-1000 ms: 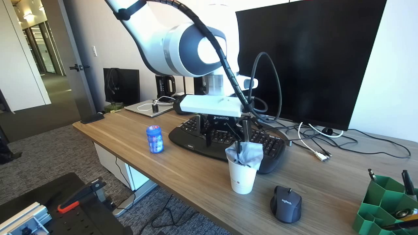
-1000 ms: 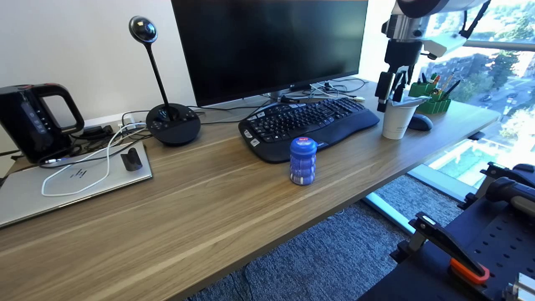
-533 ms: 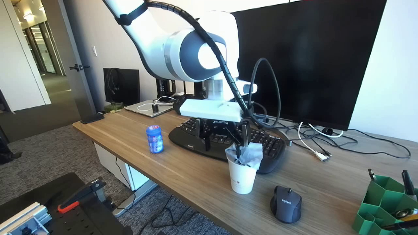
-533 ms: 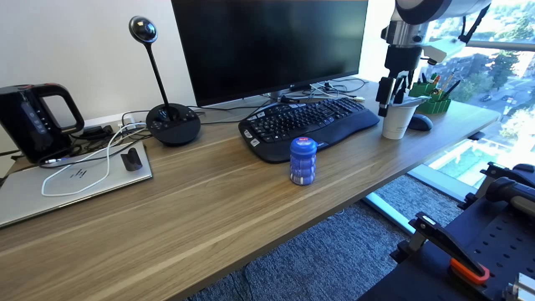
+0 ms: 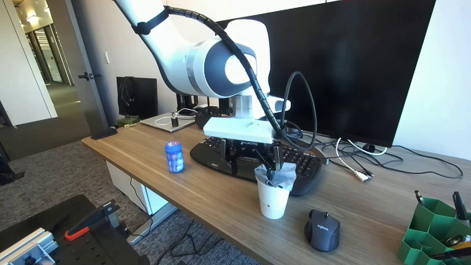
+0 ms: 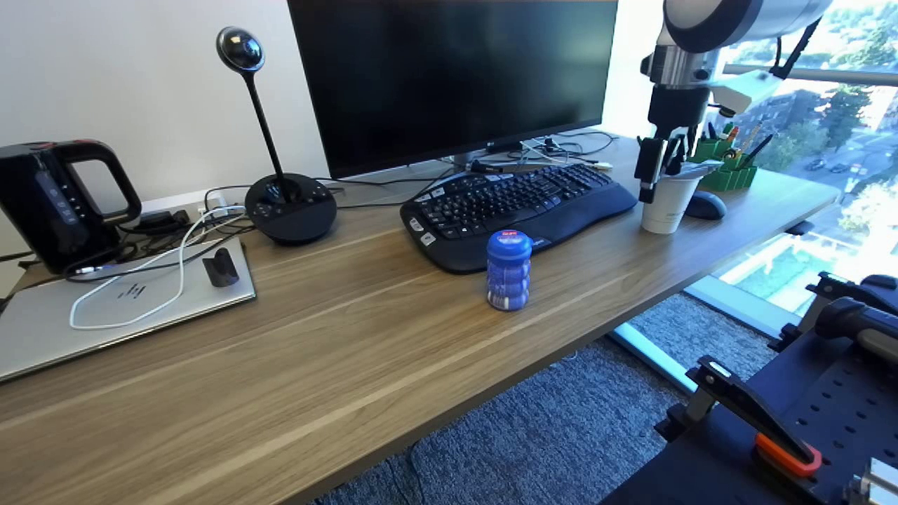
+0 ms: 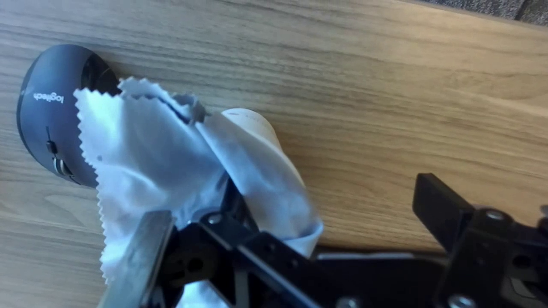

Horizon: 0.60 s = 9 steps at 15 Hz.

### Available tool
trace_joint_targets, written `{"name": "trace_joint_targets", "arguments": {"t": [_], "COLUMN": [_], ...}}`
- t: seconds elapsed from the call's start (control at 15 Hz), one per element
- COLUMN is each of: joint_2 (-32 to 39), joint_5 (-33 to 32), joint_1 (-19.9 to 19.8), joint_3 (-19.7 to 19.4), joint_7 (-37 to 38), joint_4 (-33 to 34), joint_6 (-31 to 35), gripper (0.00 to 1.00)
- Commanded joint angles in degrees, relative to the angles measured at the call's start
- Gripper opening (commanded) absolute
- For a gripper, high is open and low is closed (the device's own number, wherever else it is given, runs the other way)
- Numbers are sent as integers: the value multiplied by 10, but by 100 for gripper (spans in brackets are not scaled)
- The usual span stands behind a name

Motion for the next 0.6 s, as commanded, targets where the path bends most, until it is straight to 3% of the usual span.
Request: {"name": "trace_joint_targets", "arguments": {"t": [0.0, 0.53], "joint_2": [5, 10], "joint_5": [-16, -26], "joint_1": [-5, -3], "joint_3": [1, -2], "joint_7": [4, 8], "joint_4": [9, 11], "joint_6": [0, -2], "gripper": [100, 100]}}
